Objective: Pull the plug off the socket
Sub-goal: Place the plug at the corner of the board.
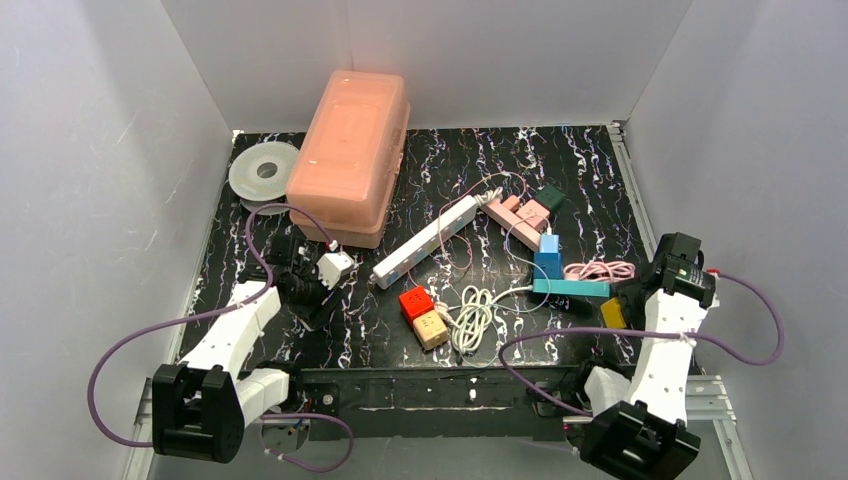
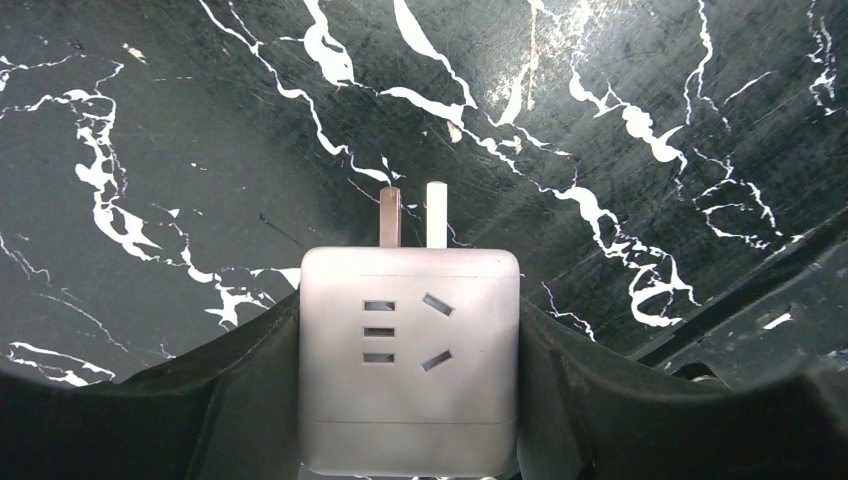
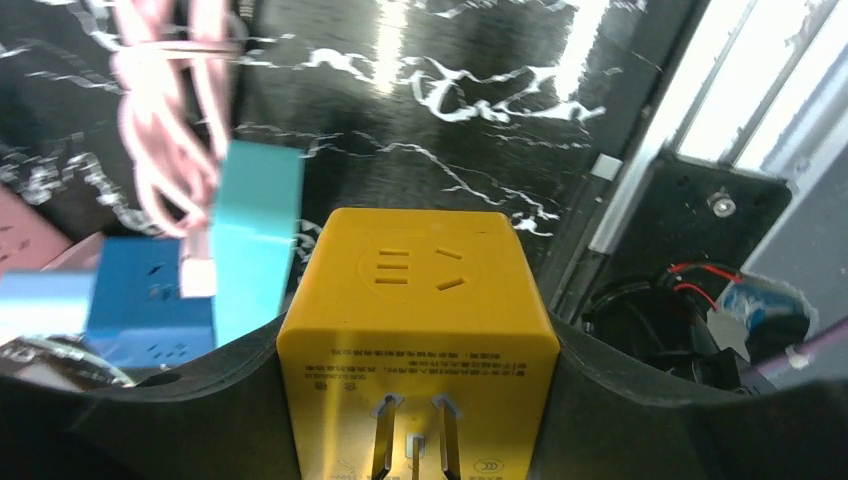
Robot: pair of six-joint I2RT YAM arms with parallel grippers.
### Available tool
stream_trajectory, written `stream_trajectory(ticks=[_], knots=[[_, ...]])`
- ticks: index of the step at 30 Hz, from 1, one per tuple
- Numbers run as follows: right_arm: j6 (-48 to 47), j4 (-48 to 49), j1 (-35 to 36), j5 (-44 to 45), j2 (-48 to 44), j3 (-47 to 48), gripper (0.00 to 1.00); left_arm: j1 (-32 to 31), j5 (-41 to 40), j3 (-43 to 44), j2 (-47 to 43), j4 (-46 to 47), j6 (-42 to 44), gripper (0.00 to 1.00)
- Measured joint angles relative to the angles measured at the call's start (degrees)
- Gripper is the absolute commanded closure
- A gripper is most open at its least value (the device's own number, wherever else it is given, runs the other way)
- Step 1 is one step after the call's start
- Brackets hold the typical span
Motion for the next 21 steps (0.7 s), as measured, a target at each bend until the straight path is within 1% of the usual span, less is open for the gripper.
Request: stream_trajectory(ticks=[2, 3, 4, 5, 7, 10, 11, 12, 13, 15, 16, 18, 19, 21], knots=[[0.57, 0.02, -1.66, 0.0, 0.63, -2.38, 0.99, 0.0, 0.0, -0.98, 0.15, 1.16, 0.46, 0.92], [1.01, 0.39, -2.89, -0.07, 1.01, -4.02, 0.99, 0.0, -0.02, -1.38, 0.28, 1.7, 0.7, 0.89], [1.33, 0.74, -4.13, 0.02, 1.29, -5.55, 0.99, 0.0, 0.0, -1.64, 0.44, 2.23, 0.96, 0.84], [1.55, 1.01, -4.94, -0.02, 1.44, -6.67, 0.99, 0.0, 0.0, -1.75, 0.57, 2.56, 1.11, 0.82], [2.54, 2.1, -6.25, -0.2, 1.57, -8.85, 0.99, 0.0, 0.07, -2.01, 0.92, 3.45, 1.55, 0.75], [4.07, 3.56, -6.56, -1.05, 2.54, -10.54, 0.99, 0.0, 0.31, -2.19, 2.03, 4.31, 2.34, 0.6], [4.46, 4.09, -6.56, -1.36, 3.06, -10.82, 0.99, 0.0, 0.44, -2.23, 2.49, 4.44, 2.67, 0.51], [4.9, 4.87, -6.56, -1.62, 3.82, -11.15, 0.99, 0.0, 0.48, -2.25, 2.75, 4.46, 2.95, 0.37], [5.27, 5.46, -6.56, -1.7, 4.66, -11.34, 0.99, 0.0, 0.63, -2.25, 2.95, 4.44, 3.28, 0.25], [5.92, 6.86, -6.56, -1.77, 6.97, -11.52, 0.99, 0.0, 1.16, -2.25, 2.97, 4.44, 4.13, 0.09], [6.01, 7.61, -6.56, -1.77, 8.0, -11.52, 0.96, 0.02, 1.64, -2.25, 2.95, 4.37, 4.68, 0.03], [6.08, 9.44, -6.56, -1.84, 10.82, -11.54, 0.87, 0.02, 2.64, -2.01, 2.89, 3.61, 5.22, 0.02], [6.05, 10.16, -6.56, -1.95, 12.04, -11.58, 0.8, 0.02, 3.17, -1.81, 2.82, 3.17, 5.4, 0.02], [5.9, 12.44, -6.56, -2.4, 14.23, -12.37, 0.59, 0.0, 4.39, -0.9, 2.36, 1.57, 6.01, 0.02]])
